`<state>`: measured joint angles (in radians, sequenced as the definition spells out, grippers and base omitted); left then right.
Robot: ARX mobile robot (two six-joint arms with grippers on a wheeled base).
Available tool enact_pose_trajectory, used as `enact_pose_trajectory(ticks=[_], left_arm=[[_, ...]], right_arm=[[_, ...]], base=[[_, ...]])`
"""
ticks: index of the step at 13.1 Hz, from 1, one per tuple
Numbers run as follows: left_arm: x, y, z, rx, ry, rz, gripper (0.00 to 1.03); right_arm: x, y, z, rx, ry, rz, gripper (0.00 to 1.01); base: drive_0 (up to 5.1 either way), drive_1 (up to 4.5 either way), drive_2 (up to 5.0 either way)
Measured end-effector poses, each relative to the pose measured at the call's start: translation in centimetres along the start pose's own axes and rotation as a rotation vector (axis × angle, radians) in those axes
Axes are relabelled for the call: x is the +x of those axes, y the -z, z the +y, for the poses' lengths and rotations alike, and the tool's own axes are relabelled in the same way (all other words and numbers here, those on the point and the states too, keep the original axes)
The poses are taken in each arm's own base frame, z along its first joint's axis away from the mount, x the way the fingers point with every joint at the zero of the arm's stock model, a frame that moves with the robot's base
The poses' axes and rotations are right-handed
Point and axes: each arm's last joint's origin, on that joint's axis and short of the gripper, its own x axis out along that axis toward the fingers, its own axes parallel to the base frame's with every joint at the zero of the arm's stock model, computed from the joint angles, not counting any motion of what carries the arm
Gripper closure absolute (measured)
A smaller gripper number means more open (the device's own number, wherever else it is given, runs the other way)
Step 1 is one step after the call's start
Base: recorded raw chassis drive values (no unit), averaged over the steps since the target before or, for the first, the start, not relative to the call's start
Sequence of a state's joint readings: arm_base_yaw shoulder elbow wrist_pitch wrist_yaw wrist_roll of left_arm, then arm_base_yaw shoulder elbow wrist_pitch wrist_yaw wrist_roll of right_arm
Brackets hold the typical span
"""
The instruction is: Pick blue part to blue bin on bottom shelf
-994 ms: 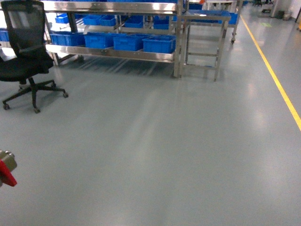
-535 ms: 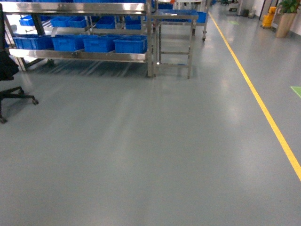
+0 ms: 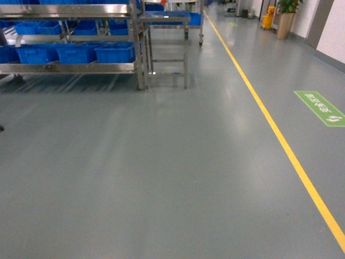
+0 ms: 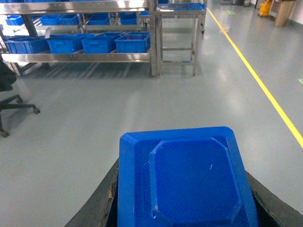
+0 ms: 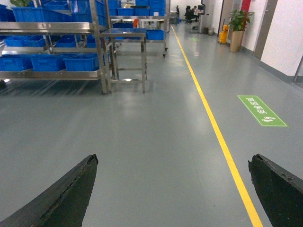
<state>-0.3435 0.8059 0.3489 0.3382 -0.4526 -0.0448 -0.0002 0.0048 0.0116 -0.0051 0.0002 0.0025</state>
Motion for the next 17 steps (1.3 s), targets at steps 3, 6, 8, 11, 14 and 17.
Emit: enact_pose_trajectory(ticks=[3, 6, 8, 11, 14, 17], left_arm=[[-0.05, -0.07, 0.04, -0.002, -0.004, -0.005, 0.59], [-0.02, -0.03, 0.03, -0.001, -0.004, -0.002, 0.59], [-0.01, -0.01, 0.02, 0.0, -0.004, 0.0, 0.59], [0.0, 0.01, 0.02, 0.0, -0.004, 0.001, 0.59], [-0.01, -0.04, 0.02, -0.002, -0.004, -0.005, 0.59], [-0.01, 0.04, 0.03, 0.001, -0.005, 0.001, 0.59]], right_arm=[[0.0, 0.01, 0.0, 0.0, 0.0, 0.001, 0.03], [0.0, -0.01, 0.0, 0.0, 0.0, -0.001, 0.03], [0.0, 0.0, 0.0, 0.0, 0.0, 0.0, 0.03], [0.0, 0.0, 0.0, 0.0, 0.0, 0.0, 0.03], [0.0, 0.01, 0.0, 0.0, -0.001, 0.002, 0.03], [0.0, -0.06, 0.0, 0.0, -0.001, -0.006, 0.03]], base=[[0.0, 4.3, -4.3], [0.0, 4.33, -4.3], [0.1, 4.37, -4.3], [0.1, 4.45, -4.2], [0.0, 4.34, -4.3], [0.0, 4.35, -4.3]])
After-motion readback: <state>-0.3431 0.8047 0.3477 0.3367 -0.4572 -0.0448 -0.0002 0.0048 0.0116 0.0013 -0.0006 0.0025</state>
